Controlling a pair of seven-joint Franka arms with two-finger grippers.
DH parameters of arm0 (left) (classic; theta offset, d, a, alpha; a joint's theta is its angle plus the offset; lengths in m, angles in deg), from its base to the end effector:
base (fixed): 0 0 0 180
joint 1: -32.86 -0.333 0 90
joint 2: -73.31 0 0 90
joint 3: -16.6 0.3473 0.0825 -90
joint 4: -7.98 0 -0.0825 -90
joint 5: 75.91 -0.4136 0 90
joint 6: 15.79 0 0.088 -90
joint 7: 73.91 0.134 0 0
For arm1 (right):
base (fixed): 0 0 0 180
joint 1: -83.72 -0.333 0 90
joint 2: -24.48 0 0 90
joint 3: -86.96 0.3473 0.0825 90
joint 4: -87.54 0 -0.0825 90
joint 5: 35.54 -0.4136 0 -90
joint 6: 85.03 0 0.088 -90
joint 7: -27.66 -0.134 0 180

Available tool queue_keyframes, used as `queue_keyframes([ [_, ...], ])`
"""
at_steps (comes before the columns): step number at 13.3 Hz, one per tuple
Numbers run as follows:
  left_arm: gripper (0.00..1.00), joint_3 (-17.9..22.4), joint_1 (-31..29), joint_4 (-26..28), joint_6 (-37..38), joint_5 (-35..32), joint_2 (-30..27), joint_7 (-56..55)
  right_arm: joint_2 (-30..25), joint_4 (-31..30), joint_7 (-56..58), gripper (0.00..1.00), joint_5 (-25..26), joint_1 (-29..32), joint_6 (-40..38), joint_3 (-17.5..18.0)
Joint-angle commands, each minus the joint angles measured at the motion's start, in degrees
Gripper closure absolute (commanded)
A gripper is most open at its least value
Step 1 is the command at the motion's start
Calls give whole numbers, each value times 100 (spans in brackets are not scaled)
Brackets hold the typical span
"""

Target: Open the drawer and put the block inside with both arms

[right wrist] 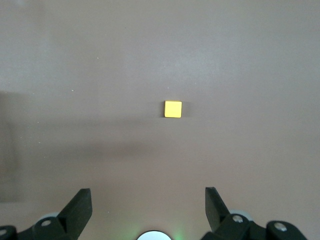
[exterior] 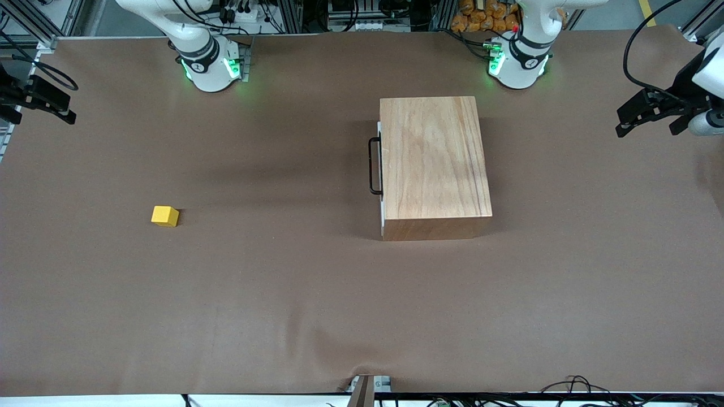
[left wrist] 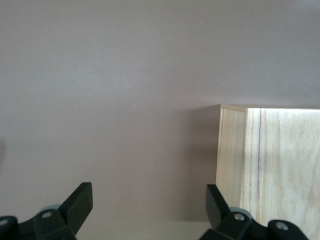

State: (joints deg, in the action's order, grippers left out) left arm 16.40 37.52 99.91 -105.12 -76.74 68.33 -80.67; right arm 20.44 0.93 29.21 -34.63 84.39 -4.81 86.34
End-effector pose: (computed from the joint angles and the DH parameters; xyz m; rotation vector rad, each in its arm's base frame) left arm 0.5523 -0.0451 0.6603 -3.1299 -0.0526 -0.0670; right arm 0.5395 -0.0147 0.6831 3.1270 0.0034 -0.0647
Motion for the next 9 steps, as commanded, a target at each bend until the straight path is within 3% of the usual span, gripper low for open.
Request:
queue_keyframes([
  [1,0,-16,43,-246,143,-40,199,-89,61,127,73,0,77,127,-77,88],
  [9,0,-51,113,-483,249,337,243,-98,61,110,73,0,77,153,-86,71],
])
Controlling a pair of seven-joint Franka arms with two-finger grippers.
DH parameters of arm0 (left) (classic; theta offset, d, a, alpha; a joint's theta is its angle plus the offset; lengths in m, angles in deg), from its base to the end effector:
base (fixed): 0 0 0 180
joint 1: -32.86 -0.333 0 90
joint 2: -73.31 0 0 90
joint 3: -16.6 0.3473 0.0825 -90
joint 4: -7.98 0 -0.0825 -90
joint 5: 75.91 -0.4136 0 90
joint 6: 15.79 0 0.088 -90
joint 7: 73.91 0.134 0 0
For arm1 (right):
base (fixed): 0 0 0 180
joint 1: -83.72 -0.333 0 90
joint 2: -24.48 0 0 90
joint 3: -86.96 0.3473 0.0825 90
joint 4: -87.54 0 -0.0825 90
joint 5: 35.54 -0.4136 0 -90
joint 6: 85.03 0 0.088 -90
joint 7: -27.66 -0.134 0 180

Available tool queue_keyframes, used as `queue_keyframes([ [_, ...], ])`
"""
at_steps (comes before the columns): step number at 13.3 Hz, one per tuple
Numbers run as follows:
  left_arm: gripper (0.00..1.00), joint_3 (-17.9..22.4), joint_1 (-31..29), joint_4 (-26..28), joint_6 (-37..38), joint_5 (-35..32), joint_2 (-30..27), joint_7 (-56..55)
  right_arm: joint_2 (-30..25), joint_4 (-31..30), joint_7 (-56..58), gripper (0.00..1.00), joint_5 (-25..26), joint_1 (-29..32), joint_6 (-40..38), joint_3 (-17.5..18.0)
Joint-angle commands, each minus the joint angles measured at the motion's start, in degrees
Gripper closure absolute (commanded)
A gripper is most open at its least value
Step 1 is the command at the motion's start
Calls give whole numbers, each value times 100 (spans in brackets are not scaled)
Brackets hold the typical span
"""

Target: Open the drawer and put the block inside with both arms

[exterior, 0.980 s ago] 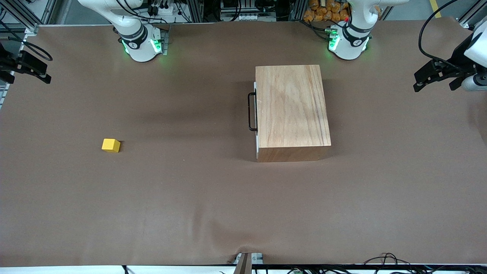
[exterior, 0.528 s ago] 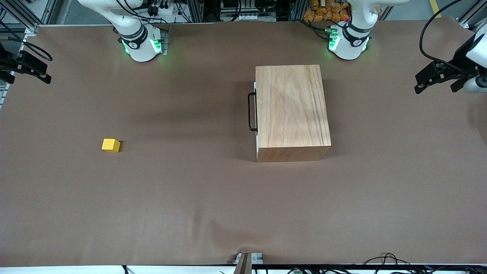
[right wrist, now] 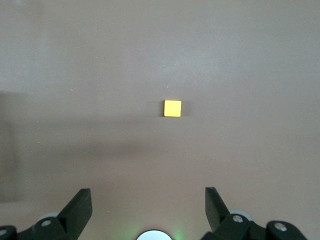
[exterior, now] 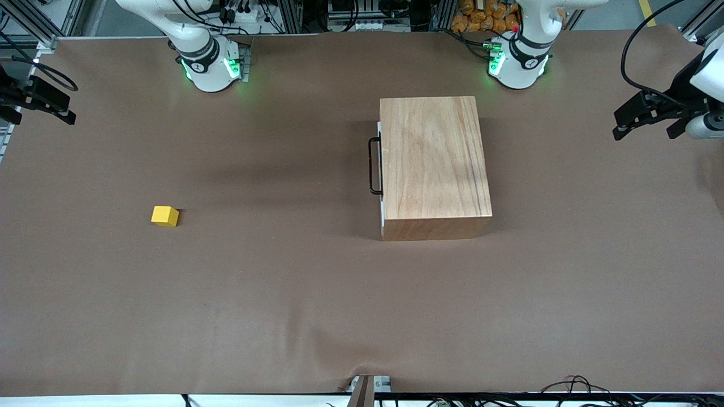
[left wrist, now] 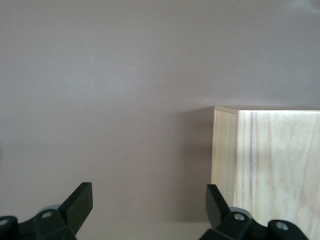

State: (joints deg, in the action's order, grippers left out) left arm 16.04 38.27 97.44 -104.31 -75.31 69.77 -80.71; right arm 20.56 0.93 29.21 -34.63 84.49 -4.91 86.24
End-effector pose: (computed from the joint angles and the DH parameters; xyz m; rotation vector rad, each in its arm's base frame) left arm 0.5584 -0.0600 0.6666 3.1259 0.0219 0.0688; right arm 0.5400 -0.0167 0.6818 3.1271 -0.0020 -0.0707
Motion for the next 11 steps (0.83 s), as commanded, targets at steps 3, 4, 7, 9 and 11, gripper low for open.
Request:
queue_keyframes([
  [3,0,-321,39,-298,370,292,230,-102,49,110,65,0,68,143,-76,81],
  [4,0,-409,39,-333,370,309,274,-103,49,101,73,0,68,143,-76,81],
  [7,0,-830,83,-656,431,371,633,-1004,49,101,65,0,68,143,-76,81],
  [9,0,-1138,222,-1096,519,362,1124,-1541,49,101,65,0,68,143,-76,72],
  [11,0,-1175,721,-1212,537,249,1398,-2139,49,101,65,0,68,143,-76,72],
])
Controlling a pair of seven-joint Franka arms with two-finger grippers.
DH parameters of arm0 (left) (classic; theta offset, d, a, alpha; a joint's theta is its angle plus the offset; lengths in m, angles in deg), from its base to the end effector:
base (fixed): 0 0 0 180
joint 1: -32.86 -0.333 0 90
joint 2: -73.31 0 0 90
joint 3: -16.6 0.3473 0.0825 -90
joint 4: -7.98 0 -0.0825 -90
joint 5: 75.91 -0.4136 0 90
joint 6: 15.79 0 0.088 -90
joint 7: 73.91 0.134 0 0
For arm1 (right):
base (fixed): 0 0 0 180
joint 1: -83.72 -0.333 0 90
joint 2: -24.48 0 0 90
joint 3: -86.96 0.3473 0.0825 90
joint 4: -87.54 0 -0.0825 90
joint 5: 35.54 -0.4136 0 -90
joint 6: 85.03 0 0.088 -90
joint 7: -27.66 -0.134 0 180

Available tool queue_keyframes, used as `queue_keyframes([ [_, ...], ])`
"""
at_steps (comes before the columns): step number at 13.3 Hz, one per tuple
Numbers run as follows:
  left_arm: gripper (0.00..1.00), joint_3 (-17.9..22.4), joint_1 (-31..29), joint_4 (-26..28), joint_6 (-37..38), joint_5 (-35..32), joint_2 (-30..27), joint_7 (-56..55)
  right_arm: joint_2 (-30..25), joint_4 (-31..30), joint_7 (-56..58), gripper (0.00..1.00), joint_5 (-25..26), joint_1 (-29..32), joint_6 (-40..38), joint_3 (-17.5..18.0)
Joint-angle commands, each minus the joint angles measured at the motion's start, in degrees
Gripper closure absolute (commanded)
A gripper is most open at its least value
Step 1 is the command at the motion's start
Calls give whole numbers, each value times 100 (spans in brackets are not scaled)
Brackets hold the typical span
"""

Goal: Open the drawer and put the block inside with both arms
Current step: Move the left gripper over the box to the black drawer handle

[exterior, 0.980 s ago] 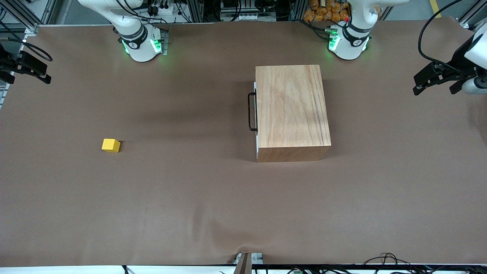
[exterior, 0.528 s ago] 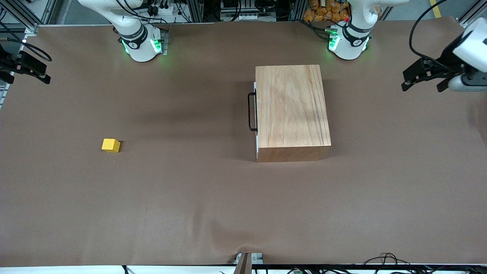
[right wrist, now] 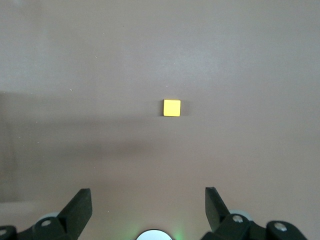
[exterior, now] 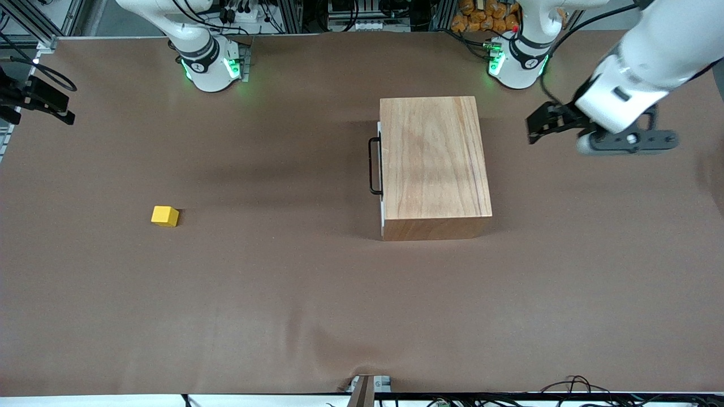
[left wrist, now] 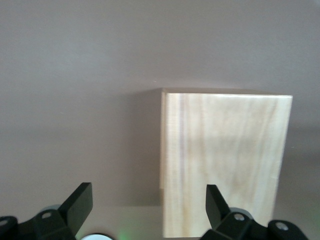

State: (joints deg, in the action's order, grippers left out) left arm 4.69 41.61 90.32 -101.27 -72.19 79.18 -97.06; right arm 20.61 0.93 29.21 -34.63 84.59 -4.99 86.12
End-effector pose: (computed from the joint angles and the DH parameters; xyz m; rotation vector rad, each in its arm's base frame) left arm 0.5693 -0.2170 0.6291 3.0760 0.0621 -0.1142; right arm 0.5400 -0.0188 0.6812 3.1273 -0.0080 -0.0743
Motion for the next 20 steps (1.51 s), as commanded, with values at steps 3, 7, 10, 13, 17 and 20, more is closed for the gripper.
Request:
queue_keyframes([
  [3,0,4,1230,-753,207,-328,983,-1548,44,101,65,0,59,141,-68,84],
  [7,0,179,2322,-1036,-659,-853,1784,-2675,44,101,65,0,50,141,-68,84],
  [10,0,250,2805,-1404,-812,-864,2328,-3327,44,101,65,0,50,141,-77,84],
  [13,0,801,3683,-1432,-1268,-899,2750,-3669,44,92,56,0,41,115,-77,84],
  [17,0,1358,4467,-1537,-1497,-882,3138,-3697,44,92,56,0,41,115,-209,84],
  [20,0,1375,4652,-1555,-1673,-890,3279,-3845,53,92,65,0,41,132,-217,84],
])
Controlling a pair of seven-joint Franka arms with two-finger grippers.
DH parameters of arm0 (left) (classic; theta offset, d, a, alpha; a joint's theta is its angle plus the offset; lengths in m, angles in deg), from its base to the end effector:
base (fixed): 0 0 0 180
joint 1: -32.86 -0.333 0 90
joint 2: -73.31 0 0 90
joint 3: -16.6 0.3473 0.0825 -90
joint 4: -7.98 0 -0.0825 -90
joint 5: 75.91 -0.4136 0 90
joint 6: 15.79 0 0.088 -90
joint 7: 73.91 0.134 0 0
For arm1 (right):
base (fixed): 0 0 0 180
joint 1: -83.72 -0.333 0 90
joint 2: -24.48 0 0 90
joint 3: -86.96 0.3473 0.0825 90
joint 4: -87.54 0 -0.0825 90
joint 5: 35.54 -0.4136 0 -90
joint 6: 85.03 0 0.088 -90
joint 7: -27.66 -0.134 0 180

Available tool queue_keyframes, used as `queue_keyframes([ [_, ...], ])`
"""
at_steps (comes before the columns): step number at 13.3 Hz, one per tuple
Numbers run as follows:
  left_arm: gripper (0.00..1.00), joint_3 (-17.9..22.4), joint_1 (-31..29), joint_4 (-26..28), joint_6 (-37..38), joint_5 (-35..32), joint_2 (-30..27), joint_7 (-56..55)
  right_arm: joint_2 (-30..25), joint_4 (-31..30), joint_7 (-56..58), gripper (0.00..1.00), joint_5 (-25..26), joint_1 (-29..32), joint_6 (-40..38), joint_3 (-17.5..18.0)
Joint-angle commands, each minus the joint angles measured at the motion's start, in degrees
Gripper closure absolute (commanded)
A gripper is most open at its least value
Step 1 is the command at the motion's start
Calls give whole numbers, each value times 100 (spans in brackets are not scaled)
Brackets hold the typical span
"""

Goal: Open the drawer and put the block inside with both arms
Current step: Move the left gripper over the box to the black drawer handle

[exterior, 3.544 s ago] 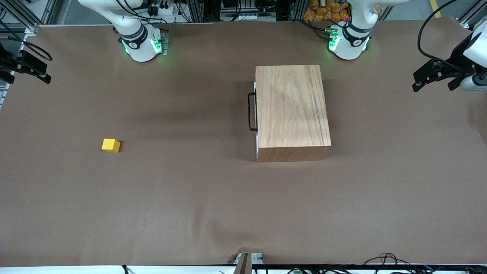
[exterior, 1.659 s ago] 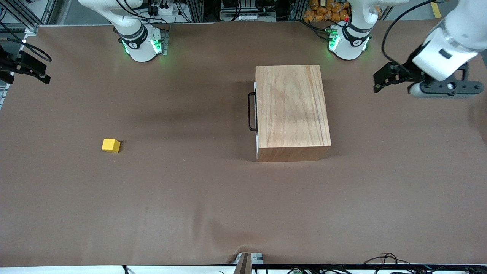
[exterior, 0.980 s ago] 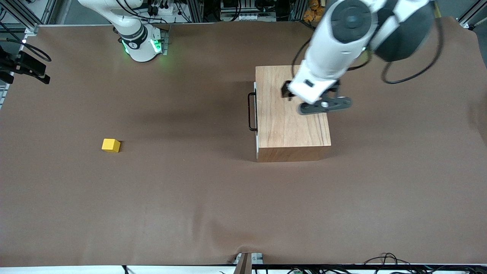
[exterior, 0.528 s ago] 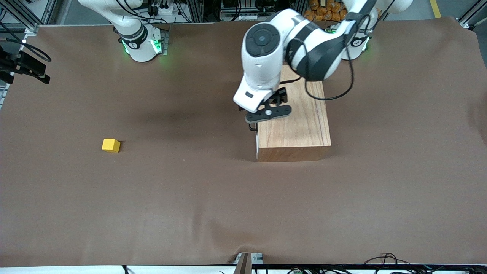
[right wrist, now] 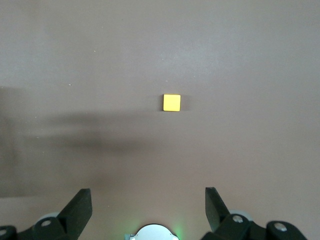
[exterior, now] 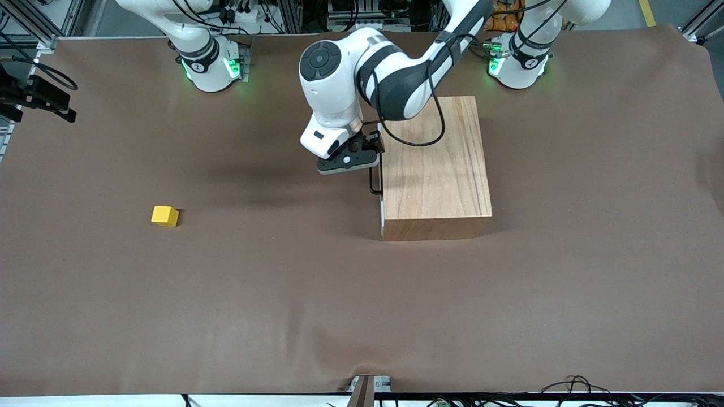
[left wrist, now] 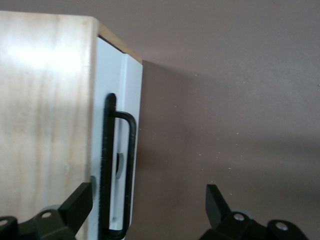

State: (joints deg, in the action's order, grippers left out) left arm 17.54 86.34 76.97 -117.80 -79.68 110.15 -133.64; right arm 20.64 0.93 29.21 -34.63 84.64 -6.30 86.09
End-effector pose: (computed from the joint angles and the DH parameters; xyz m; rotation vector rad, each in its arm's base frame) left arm 0.4740 -0.6115 0.3888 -3.0407 -0.1624 -0.0369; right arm 0.5370 -0.0195 0.6791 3.1270 -0.0104 -0.1109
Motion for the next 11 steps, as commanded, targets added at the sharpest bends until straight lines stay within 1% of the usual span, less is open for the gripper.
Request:
queue_keyframes([
  [1,0,151,214,-220,-21,-142,200,-345,50,92,56,0,41,128,-86,87],
  [4,0,178,215,-211,-12,-133,200,-391,41,83,56,0,41,128,-95,87],
  [6,0,152,223,-202,-30,-133,296,-723,50,83,56,0,41,128,-86,87],
  [9,0,134,241,-88,41,-151,314,-690,50,92,56,0,32,137,-86,87],
  [11,0,143,346,-79,41,-229,480,-585,50,92,56,0,24,128,-86,87],
])
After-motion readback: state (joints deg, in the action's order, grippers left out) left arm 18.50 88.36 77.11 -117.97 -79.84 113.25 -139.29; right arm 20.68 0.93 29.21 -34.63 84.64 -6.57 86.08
